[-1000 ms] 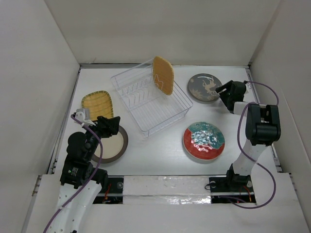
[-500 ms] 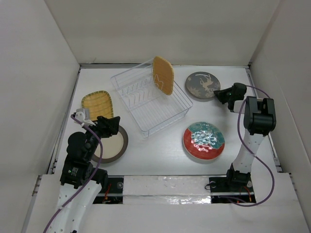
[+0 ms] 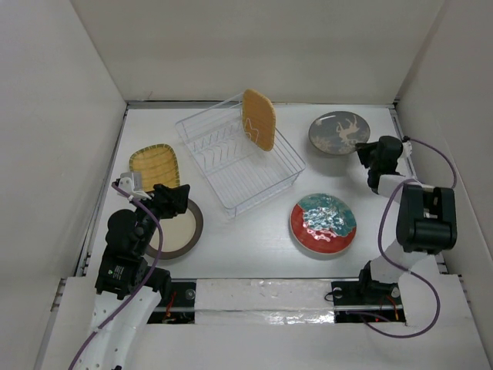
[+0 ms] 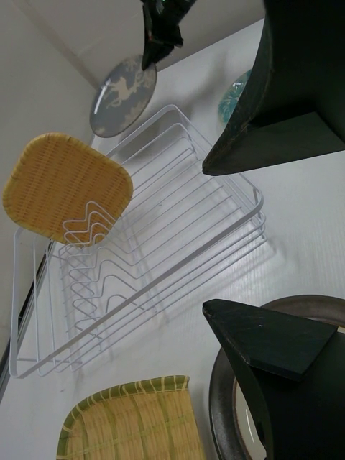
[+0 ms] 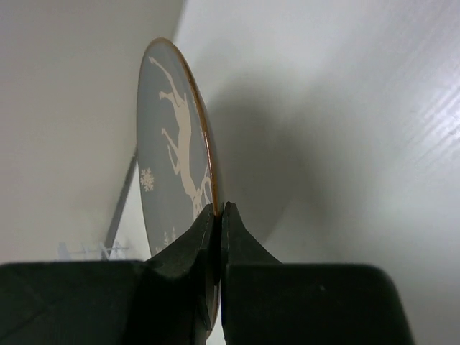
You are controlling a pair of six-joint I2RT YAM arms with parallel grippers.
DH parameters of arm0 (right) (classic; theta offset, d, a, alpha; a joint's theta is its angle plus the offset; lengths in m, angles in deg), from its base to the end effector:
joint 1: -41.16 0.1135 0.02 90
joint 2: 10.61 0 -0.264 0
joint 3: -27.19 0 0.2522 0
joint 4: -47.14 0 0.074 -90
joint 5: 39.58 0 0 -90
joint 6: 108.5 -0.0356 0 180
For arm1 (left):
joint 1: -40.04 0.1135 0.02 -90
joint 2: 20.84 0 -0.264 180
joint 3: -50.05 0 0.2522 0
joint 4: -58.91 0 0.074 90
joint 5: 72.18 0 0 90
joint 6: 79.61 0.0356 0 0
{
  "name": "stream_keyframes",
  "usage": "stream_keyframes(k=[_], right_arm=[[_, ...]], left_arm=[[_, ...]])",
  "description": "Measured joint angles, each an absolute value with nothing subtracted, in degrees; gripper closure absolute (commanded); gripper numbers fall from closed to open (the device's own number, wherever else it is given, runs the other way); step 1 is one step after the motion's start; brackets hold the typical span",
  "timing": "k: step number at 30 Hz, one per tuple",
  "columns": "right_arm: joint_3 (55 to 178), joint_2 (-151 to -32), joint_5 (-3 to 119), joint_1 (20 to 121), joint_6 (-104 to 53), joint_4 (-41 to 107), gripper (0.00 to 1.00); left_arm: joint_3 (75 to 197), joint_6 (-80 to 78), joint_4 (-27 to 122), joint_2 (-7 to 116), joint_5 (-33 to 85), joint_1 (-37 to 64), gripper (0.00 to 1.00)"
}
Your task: Load the plates into the dish rack
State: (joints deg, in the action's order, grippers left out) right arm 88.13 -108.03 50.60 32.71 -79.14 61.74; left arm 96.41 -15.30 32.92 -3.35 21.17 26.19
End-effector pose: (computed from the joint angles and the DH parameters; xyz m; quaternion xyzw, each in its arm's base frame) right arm 0.3547 -0.0526 0.1845 0.4691 0.6829 0.2475 0.5024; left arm 0.0951 -0.0256 0.3201 -0.0500 0.6873 -0.2640 0.6748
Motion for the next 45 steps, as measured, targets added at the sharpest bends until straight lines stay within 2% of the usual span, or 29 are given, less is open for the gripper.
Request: stream_keyframes(k=[7,11,20,26,34,45], right_arm=[[90.21,-87.36,38.34,41.91,-65.99,59.03,1.0],[99.8,-85.56,35.22,50.81,-55.25,56.69,1.0],[129.51,-102.33,28.53,70.72,-31.87,45.5,1.0],[144.79,-116.75,23.57,76.75,-19.32,37.26,1.0],[151.91,-127.4,16.03,80.36,-4.7,35.11,1.0],[153.05,-131.14,12.62,81.89,2.56,37.37,1.0]], left_arm=[[96.41,-15.32,32.92,-3.37,21.19,26.21,0.33],[96.41,-15.32,32.92,-3.37,21.19,26.21,0.33],[96.39,-15.32,32.95,-4.13,21.19,26.21,0.33],[96.39,-15.32,32.95,-4.26,21.24,26.19,0.33],[96.39,-15.32,32.95,-4.26,21.26,26.21,0.34],[96.39,-15.32,32.95,-4.26,21.28,26.21,0.33]])
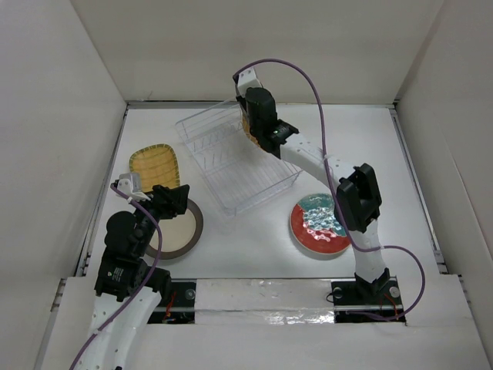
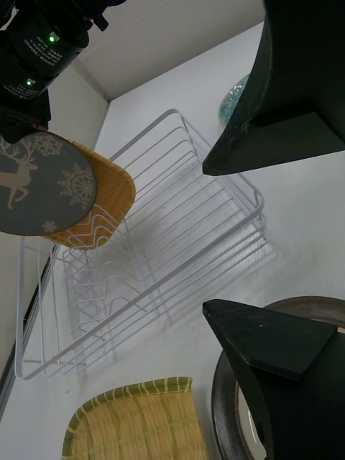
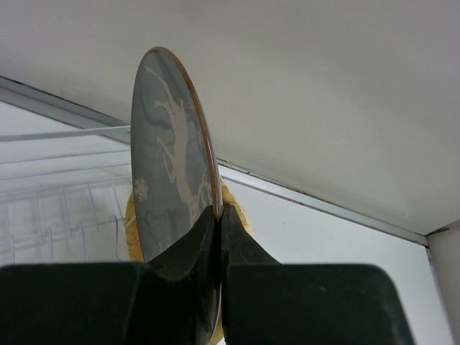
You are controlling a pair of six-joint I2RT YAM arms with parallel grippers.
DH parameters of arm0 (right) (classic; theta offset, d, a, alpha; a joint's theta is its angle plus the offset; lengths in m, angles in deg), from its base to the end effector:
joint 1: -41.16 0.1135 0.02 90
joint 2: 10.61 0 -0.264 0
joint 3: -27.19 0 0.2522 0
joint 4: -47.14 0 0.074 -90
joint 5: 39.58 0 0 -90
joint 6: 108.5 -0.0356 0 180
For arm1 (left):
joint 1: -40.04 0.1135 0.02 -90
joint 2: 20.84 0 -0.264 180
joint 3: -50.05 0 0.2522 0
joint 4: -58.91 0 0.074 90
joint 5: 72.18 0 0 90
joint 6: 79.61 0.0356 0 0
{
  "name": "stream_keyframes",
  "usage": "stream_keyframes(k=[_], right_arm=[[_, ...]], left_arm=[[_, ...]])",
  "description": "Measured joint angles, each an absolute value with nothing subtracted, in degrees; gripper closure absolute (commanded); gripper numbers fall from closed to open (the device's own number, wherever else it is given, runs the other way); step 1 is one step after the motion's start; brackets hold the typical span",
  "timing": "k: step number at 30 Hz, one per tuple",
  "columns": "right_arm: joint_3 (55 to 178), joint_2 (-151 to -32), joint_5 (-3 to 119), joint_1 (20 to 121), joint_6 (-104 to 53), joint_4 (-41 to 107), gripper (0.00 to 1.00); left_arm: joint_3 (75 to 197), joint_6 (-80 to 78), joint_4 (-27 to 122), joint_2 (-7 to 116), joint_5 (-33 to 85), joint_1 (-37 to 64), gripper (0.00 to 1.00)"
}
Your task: Load the plates into the dish rack
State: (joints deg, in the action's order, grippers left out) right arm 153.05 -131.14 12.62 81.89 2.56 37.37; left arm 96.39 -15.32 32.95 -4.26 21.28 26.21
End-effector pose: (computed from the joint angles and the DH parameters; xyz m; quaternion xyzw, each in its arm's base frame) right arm 0.3985 0.3143 0.3564 -0.1678 0.7088 -0.1245 0.6737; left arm 0.0919 -0.0248 0.3213 -0.0488 0.6816 -0.2663 0.6798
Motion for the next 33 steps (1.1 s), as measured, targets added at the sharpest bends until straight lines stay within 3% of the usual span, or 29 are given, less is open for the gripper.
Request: stream_keyframes(k=[12,15,18,21,24,25,27,28,29,33], right_arm=[[142.45,-131.14,13.82,82.91,-2.84,40.71,1.0],[142.32,-131.14,15.04,82.85,-5.03,40.84,0.77],[142.18,-130.55,15.72,82.74,-7.82,41.54,0.37],[140.26,-127.38,17.4,82.13,-10.95,41.36,0.21],[135.45,-120.82,19.5,81.17,-15.19,41.12,0.2],[132.81,-117.34,20.05,80.75,-16.89,40.95,0.28],[125.92,-109.28,21.64,79.31,-21.48,41.82,0.53],[121.53,-104.49,22.15,78.32,-23.98,42.44,0.91],[117.07,-99.51,22.34,77.04,-26.95,42.7,1.0],[96.33,-80.03,22.28,68.55,-40.72,42.96,1.0]], left_arm=[[96.39,-15.32,32.95,-4.26,21.28,26.21,0.34],[96.39,-15.32,32.95,-4.37,21.28,26.21,0.33],[96.39,-15.32,32.95,-4.61,21.26,26.21,0.33],[96.39,-15.32,32.95,-4.66,21.28,26.21,0.34],[96.39,-15.32,32.95,-4.75,21.28,26.21,0.34],[96.39,-15.32,32.95,-4.85,21.28,26.21,0.34],[96.39,-15.32,32.97,-5.12,21.3,26.21,0.34],[96.39,-15.35,32.95,-5.31,21.39,26.21,0.34],[96.39,-15.35,32.95,-5.55,21.48,26.21,0.34],[96.3,-15.35,33.14,-6.82,22.07,26.21,0.33]])
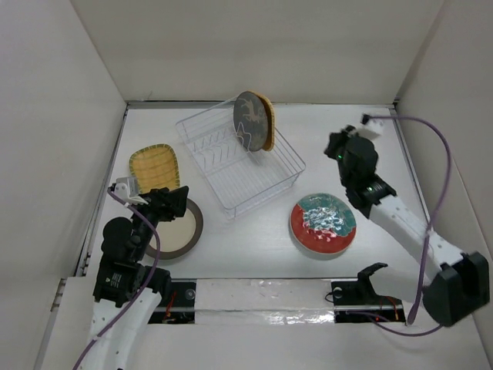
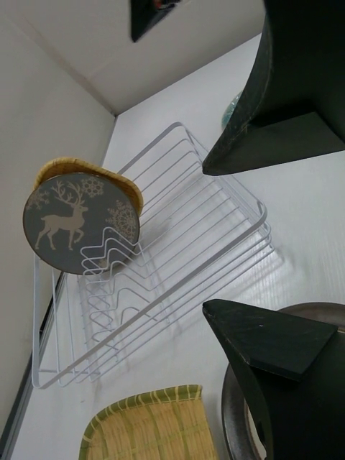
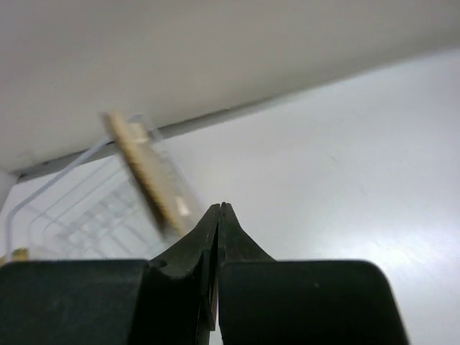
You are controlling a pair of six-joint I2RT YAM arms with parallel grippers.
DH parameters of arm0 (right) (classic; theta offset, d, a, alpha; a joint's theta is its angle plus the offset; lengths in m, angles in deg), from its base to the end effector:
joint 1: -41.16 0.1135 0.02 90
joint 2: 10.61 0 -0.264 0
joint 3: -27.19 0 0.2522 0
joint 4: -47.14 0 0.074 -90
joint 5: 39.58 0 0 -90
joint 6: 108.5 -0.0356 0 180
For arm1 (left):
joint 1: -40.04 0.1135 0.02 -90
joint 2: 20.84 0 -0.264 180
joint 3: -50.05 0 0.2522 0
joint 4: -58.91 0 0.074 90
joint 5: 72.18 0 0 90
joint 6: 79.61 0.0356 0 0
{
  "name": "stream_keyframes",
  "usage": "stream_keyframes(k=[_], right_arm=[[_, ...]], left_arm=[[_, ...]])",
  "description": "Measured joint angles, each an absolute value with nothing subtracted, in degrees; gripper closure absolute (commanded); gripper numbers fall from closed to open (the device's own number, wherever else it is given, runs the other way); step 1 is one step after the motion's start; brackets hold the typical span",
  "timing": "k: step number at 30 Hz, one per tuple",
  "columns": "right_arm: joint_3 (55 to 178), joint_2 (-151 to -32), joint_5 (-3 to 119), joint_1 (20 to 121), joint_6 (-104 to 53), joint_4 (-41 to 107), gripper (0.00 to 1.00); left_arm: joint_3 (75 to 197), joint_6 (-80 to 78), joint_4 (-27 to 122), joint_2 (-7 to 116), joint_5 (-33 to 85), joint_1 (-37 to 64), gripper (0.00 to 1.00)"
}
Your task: Load the plates into the dish rack
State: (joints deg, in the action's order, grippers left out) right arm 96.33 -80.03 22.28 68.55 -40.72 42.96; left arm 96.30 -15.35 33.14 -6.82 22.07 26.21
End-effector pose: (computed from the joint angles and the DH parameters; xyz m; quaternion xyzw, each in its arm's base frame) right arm 0.2603 0.1160 0.3512 0.1328 0.7188 0.1143 0.6728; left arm 0.0829 -0.0231 0.3243 -0.0416 0.6650 -0.2755 0.6930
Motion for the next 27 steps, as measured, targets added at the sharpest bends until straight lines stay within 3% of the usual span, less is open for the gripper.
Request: stream_keyframes(k=[3,5,7,10,14,15,18,19,20,22,27], right_arm=[[81.42,-68.06,22.28,59.79,-49.4,39.7,0.96],[72.79,-60.97,23.2,54.63,-54.29,34.41,0.57],[67.22,-55.31,25.58,50.46,-57.59,28.4,0.31],[64.53,-50.59,29.23,46.87,-59.97,20.49,0.25],[64.53,-50.79,32.18,45.58,-61.79,15.73,0.27],[64.55,-51.84,32.92,45.56,-61.92,15.38,0.43],[65.49,-56.58,35.04,45.56,-61.59,14.26,0.62],[65.73,-57.87,35.79,45.82,-61.31,14.15,0.79],[65.77,-58.35,36.42,46.2,-60.67,14.15,0.83],[65.84,-58.31,38.39,47.57,-59.82,14.66,0.88],[67.06,-66.64,44.31,51.44,-59.49,19.27,0.83]], left_arm=[[96.19,-15.32,33.3,-7.74,22.55,26.21,0.33],[96.19,-15.32,33.41,-8.16,22.94,26.21,0.33],[96.19,-15.32,33.38,-8.4,23.34,26.21,0.33],[96.19,-15.32,33.36,-8.83,23.62,26.21,0.33],[96.19,-15.32,33.36,-9.9,23.64,26.21,0.33],[96.19,-15.32,33.34,-10.21,23.62,26.21,0.33],[96.19,-15.32,33.34,-10.91,23.62,26.21,0.33],[96.19,-15.32,33.34,-11.04,23.62,26.21,0.33],[96.19,-15.32,33.34,-11.11,23.62,26.21,0.33],[96.19,-15.32,33.34,-11.13,23.62,26.21,0.33],[96.19,-15.32,33.34,-11.13,23.62,26.21,0.33]])
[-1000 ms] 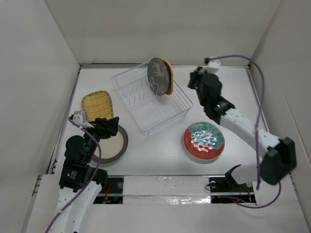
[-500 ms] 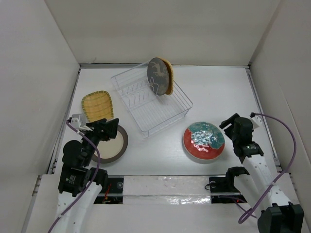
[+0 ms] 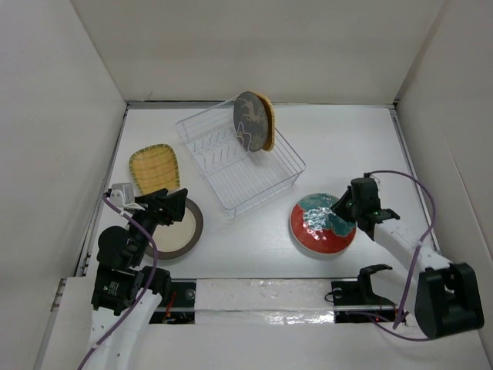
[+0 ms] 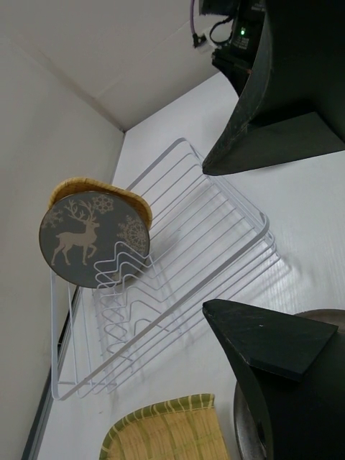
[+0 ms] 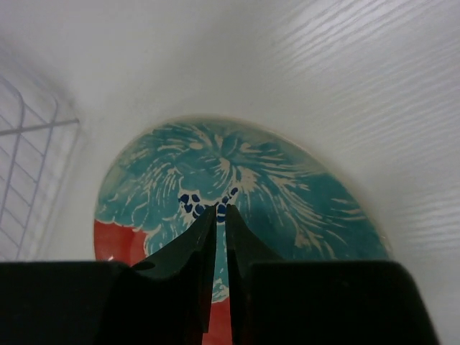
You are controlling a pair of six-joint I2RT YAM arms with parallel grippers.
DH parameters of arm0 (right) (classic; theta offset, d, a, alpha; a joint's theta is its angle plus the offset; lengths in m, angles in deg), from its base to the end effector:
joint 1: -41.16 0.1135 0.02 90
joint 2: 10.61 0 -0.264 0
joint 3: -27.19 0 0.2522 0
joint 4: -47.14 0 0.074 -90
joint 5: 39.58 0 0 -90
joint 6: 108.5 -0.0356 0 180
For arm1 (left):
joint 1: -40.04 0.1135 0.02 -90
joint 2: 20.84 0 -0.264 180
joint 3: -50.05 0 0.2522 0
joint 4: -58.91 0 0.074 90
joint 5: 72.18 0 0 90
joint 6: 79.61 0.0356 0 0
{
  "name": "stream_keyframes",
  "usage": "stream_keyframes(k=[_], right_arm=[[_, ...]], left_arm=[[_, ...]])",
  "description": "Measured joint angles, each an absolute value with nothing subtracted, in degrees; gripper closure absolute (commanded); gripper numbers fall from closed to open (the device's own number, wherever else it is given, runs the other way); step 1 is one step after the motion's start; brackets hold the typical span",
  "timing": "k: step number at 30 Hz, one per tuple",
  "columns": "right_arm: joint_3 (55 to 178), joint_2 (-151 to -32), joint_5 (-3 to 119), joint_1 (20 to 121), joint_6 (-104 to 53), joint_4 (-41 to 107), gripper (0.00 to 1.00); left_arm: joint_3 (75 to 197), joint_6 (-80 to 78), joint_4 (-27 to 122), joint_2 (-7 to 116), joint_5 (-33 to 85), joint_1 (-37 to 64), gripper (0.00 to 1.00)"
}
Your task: Load the plates into the dish rack
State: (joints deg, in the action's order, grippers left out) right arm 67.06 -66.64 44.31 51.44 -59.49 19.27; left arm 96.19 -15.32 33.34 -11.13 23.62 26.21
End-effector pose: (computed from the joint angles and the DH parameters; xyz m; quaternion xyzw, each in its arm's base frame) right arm 0.1909 0.0308 0.1862 0.2635 0.8810 0.1245 0.3728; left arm 0.0673 -0.0203 0.3284 -0.0270 0.6368 -0.2907 0.7136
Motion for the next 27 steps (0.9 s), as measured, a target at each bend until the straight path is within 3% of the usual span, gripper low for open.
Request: stream_keyframes(k=[8,22,23,25,27], right_arm=[[69.97,-81.26,46.78,49.91,-62.93,26.55,0.84],[83.67,-100.1,36.53,41.91,-66.82,42.09,0.84],[84.88,-100.95,36.64,41.76,-66.73,42.39,0.86],[87.41,-101.96,37.1,41.56,-66.38,42.83,1.0],[87.37,-99.92,37.07,41.76,-66.42,43.75,1.0]], left_arm=[[96.19,-15.32,33.34,-11.11,23.58,26.21,0.33],[96.19,-15.32,33.32,-10.45,22.9,26.21,0.33],[96.19,-15.32,33.32,-10.41,22.9,26.21,0.33],[96.19,-15.32,33.32,-10.32,22.92,26.21,0.33],[96.19,-15.32,33.32,-10.17,22.92,26.21,0.33]])
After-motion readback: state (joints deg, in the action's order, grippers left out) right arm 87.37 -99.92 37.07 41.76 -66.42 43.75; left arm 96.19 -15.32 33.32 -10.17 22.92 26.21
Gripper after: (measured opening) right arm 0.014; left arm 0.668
